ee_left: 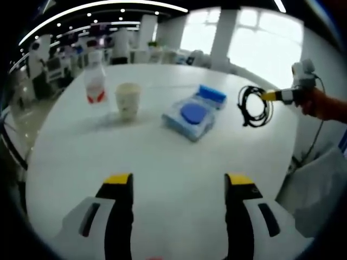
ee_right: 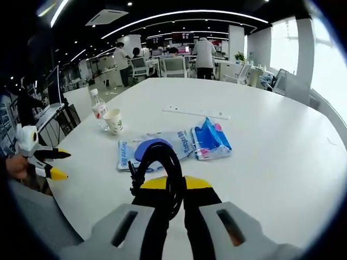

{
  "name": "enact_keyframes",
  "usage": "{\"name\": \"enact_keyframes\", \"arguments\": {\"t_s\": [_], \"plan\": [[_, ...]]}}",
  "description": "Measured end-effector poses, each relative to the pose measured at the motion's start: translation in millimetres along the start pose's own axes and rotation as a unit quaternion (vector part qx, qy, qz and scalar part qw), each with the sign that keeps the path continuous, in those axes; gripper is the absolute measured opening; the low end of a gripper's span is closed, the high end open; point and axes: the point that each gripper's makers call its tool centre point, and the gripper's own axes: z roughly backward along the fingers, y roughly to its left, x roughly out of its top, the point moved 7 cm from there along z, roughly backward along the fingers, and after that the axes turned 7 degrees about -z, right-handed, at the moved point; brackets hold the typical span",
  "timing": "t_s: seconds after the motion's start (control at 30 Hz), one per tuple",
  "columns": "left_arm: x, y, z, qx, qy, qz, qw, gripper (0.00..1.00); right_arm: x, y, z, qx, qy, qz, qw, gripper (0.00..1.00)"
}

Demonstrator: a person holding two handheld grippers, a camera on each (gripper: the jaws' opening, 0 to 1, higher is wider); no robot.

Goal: Arrange the tabletop items into an orderly group along one side of the table until the central work area is clear of visible clutter.

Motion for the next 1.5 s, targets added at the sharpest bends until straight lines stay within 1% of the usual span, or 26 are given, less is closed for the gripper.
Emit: {"name": "enact_keyframes", "arguments": {"t_s": [0.2, 0.4, 0.63, 0.7, 0.8, 0.87, 0.97, 1.13, 1.33, 1.4, 1.5], "plan": [[1.4, 2.4, 3, 0.006, -0.005, 0.005, 1.0, 0.65, -3.2, 3, -6, 0.002, 0.007, 0.012, 0.9999, 0.07], [1.2, 1.5, 3, 0.005, -0.004, 0.003, 1.0, 0.65, -14.0, 0, -13, 0.0, 0.022, 0.013, 0.9997, 0.07], [0.9, 1.6, 2, 0.005, -0.003, 0.002, 1.0, 0.65, -30.9, -7, -19, -0.005, 0.042, -0.009, 0.9991, 0.07], [0.4, 1.1, 2, 0.005, -0.001, 0.002, 1.0, 0.65, -37.4, -9, -22, -0.001, 0.052, -0.035, 0.998, 0.07], [0.8, 2.0, 3, 0.007, -0.002, 0.004, 1.0, 0.65, -43.3, -14, -29, -0.001, 0.059, -0.058, 0.9966, 0.07], [1.2, 2.3, 4, 0.009, -0.003, 0.004, 1.0, 0.65, -46.5, -17, -32, -0.004, 0.064, -0.066, 0.9958, 0.07], [3.2, 1.2, 6, 0.009, -0.006, 0.002, 0.9999, 0.65, -50.8, -21, -34, -0.009, 0.073, -0.072, 0.9946, 0.07], [5.0, 1.4, 5, 0.008, -0.008, -0.001, 0.9999, 0.65, -52.8, -29, -40, -0.02, 0.082, -0.08, 0.9932, 0.07], [4.5, 3.7, 5, 0.011, -0.009, 0.003, 0.9999, 0.65, -54.5, -36, -51, -0.034, 0.096, -0.078, 0.9918, 0.07], [3.5, 4.1, 5, 0.012, -0.006, 0.002, 0.9999, 0.65, -56.8, -41, -55, -0.05, 0.104, -0.074, 0.9907, 0.07], [3.6, 4.4, 5, 0.013, -0.006, 0.003, 0.9999, 0.65, -56.8, -44, -61, -0.05, 0.105, -0.081, 0.9899, 0.07]]}}
